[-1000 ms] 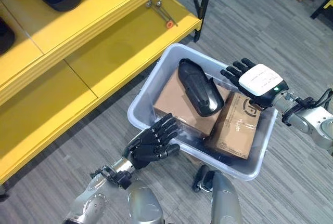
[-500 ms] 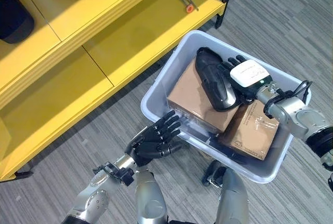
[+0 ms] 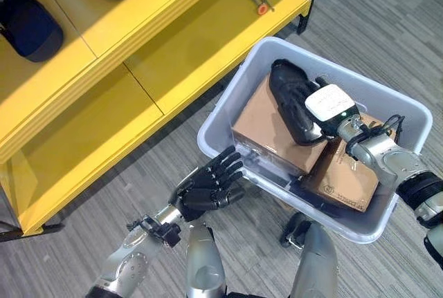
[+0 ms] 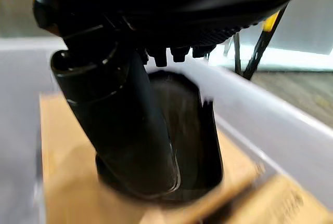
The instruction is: Move parts from the plastic box to the shelf.
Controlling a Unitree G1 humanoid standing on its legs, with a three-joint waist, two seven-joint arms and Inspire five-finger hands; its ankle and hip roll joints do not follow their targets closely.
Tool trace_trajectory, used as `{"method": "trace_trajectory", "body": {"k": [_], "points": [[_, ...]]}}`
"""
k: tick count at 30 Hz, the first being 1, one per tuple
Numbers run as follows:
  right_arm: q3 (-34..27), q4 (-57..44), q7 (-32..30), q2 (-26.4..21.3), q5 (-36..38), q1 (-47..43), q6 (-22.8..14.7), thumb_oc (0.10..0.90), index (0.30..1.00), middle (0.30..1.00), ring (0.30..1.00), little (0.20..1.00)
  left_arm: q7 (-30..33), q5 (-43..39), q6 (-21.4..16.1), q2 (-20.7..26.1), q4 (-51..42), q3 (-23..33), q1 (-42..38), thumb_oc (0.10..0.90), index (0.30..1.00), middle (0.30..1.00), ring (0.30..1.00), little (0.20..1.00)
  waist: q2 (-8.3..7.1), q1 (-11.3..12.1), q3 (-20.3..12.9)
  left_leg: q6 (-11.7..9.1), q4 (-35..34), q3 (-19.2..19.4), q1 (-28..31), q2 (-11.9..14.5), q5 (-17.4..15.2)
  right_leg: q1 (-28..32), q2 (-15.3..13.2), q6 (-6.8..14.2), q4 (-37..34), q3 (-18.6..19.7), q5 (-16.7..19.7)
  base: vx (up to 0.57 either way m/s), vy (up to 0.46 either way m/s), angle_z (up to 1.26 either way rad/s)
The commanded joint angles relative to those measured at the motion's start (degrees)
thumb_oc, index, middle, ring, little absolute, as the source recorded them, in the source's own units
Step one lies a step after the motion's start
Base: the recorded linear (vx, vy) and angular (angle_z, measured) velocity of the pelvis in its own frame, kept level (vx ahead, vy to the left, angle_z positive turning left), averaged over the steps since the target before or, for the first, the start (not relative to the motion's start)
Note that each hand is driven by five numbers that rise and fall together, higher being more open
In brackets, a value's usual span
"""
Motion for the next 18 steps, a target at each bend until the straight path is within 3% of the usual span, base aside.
{"method": "trace_trajectory", "body": {"k": [1,3,4,6,9,14,18], "points": [[-0.9,4.8,2.0,0.8,7.9,-9.8,2.7,0.900,1.000,1.000,1.000,1.000,-2.9,-2.0,-2.7,-1.3,-8.7,-0.4,-2.5,0.900,1.000,1.000,1.000,1.000,-0.80,0.6,0.0,-0.6,5.0,0.6,0.3,3.3,-2.6,4.6,-0.1,3.5,-6.5,-0.5,5.0,-0.07,-0.009,0.05],[-0.6,6.9,1.4,1.7,9.7,-10.4,2.2,0.900,1.000,1.000,1.000,1.000,-3.0,-1.8,-2.2,-1.4,-8.7,-0.5,-2.7,0.900,1.000,1.000,1.000,1.000,-0.87,0.7,0.0,-1.2,5.1,0.3,0.9,2.9,-3.4,4.9,-0.6,4.1,-5.9,-0.1,3.9,0.03,-0.005,0.02],[-0.6,7.3,0.9,2.0,9.5,-10.7,1.9,0.900,1.000,1.000,1.000,1.000,-2.9,-1.8,-2.2,-1.4,-8.7,-0.4,-2.8,0.900,1.000,1.000,1.000,1.000,-0.63,0.9,0.0,-0.7,4.8,0.6,0.3,3.3,-2.4,4.4,-0.3,3.4,-6.4,-0.6,5.0,0.00,0.000,0.00],[0.0,11.0,-2.0,3.3,4.1,-13.2,0.3,0.900,1.000,1.000,1.000,1.000,-3.1,-1.8,-1.7,-1.4,-8.6,-0.7,-3.2,0.900,1.000,1.000,1.000,1.000,-0.26,1.6,0.0,-0.7,4.9,0.3,0.0,3.1,-2.3,4.3,-0.5,3.3,-6.2,-0.9,5.0,-0.04,-0.007,0.00],[1.7,12.2,-1.6,4.0,-3.3,-13.7,4.0,0.900,1.000,1.000,1.000,1.000,-3.5,-1.3,-1.9,-1.7,-8.9,-1.1,-2.8,0.900,1.000,1.000,1.000,1.000,-0.05,1.9,0.0,-0.9,4.6,0.3,-0.2,3.1,-1.9,4.1,-0.6,3.4,-6.4,-1.2,5.2,0.02,0.001,0.00],[2.9,13.5,3.3,5.5,-0.4,-12.2,6.4,0.900,1.000,1.000,1.000,1.000,-3.3,-1.4,-1.4,-2.1,-9.1,-0.9,-2.7,0.900,1.000,1.000,1.000,1.000,-0.20,1.9,0.0,-1.4,4.3,0.2,0.5,2.5,-2.7,4.5,-1.3,4.3,-6.1,-0.7,4.1,0.02,0.000,0.01],[2.9,19.7,2.0,8.0,0.6,-13.3,4.5,0.900,1.000,1.000,1.000,1.000,-3.7,-1.4,-0.2,-1.9,-9.0,-0.7,-3.4,0.900,1.000,1.000,1.000,1.000,0.27,2.8,0.0,-1.2,4.2,-0.2,-0.1,2.3,-2.6,4.0,-1.7,4.3,-5.7,-0.9,4.1,0.00,0.000,0.00]]}}
